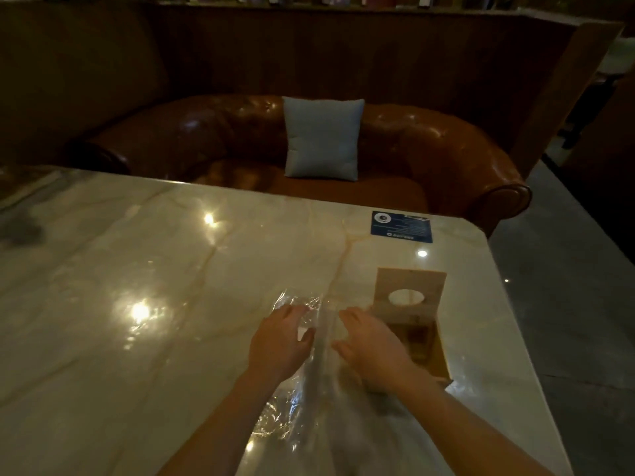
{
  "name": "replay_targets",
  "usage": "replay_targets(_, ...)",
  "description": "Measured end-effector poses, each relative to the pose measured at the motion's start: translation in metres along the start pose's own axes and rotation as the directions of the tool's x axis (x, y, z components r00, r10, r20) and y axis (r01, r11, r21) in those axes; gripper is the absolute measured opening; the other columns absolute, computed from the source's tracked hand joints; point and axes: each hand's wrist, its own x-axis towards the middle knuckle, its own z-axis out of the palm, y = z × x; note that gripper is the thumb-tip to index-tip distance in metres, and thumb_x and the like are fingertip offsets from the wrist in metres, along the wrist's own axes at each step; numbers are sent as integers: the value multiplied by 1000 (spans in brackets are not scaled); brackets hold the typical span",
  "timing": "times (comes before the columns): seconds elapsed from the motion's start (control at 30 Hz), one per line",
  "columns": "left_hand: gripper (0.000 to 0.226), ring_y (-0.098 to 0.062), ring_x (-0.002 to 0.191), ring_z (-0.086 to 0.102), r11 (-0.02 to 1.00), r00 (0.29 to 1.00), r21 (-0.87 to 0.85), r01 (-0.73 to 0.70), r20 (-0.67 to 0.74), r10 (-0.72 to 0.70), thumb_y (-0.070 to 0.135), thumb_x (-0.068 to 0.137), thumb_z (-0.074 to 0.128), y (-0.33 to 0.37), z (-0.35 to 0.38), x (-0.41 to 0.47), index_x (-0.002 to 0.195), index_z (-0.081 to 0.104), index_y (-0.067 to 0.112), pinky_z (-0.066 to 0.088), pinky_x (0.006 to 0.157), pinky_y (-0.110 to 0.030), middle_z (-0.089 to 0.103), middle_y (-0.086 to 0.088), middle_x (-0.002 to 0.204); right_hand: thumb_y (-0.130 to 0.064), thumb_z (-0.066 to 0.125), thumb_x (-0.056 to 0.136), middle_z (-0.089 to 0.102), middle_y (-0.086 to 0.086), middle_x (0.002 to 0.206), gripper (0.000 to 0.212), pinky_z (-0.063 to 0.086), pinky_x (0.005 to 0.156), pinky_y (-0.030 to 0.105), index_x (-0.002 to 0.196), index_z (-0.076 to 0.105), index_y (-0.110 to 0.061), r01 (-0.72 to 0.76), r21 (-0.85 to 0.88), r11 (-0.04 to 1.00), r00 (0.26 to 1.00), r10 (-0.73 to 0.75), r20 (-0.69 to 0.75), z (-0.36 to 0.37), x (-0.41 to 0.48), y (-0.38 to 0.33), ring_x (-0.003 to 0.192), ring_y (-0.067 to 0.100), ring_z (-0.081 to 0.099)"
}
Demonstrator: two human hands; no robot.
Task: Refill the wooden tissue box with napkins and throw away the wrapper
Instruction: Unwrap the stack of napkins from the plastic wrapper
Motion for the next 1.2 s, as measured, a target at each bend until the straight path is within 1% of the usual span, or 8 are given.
replay_targets(0.23,55,-19,138,28,994,988,76,77,125,-86,41,89,47,-34,23,-26,140,33,25,26,111,-32,31,-2,152,-19,40,91,49,10,128,34,36,96,33,123,45,-8,30,-61,998,992,-22,123,61,-2,-24,117,25,47)
replay_targets(0.33,60,-20,142,19,987,978,148,64,185,-91,44,89,45,-43,38,-34,142,26,25,20,115,-34,22,-5,155,-21,36,92,39,6,142,43,29,105,35,133,36,-9,-33,-26,999,979,38,202,79,-5,-23,131,19,36)
replay_targets(0.57,73,-24,145,7,970,967,242,34,236,-93,58,83,42,-54,62,-47,143,16,27,6,118,-44,12,-7,157,-34,32,96,4,2,159,62,15,115,38,148,6,-11,-29,-154,988,944,78,321,99,-14,-18,146,16,4)
replay_targets(0.73,57,-24,140,21,937,974,349,27,203,-103,32,84,46,-47,57,-47,135,30,13,17,115,-46,29,-8,149,-38,31,97,2,3,160,63,14,115,40,148,5,-12,-29,-160,987,948,78,309,105,-15,-15,146,17,1)
replay_targets(0.8,39,-25,126,40,958,982,282,54,159,-102,24,82,46,-45,49,-45,120,44,13,31,106,-39,48,-6,132,-34,32,96,0,4,160,64,12,116,41,148,2,-12,-24,-162,986,945,75,319,108,-17,-14,146,18,-1)
replay_targets(0.93,9,-25,86,59,963,967,-101,251,61,-246,15,80,54,-50,20,-42,89,56,15,45,75,-33,64,-3,94,-39,31,96,1,2,160,64,13,116,41,148,3,-14,-17,-163,987,950,67,306,110,-16,-11,146,17,0)
replay_targets(1.07,19,-18,59,51,833,917,-387,394,105,-385,7,73,61,-72,-16,-35,64,52,21,42,58,-28,57,1,63,-43,33,95,5,-1,159,66,14,115,39,148,7,-15,-16,-175,984,947,71,312,110,-14,-10,146,15,3)
replay_targets(1.2,17,-15,49,44,711,868,-520,473,139,-476,-1,72,66,-106,-41,-36,64,56,11,37,42,-19,53,-2,57,-42,28,96,0,1,160,63,11,115,40,148,5,-14,5,-217,976,934,73,350,110,-15,-10,146,16,-2)
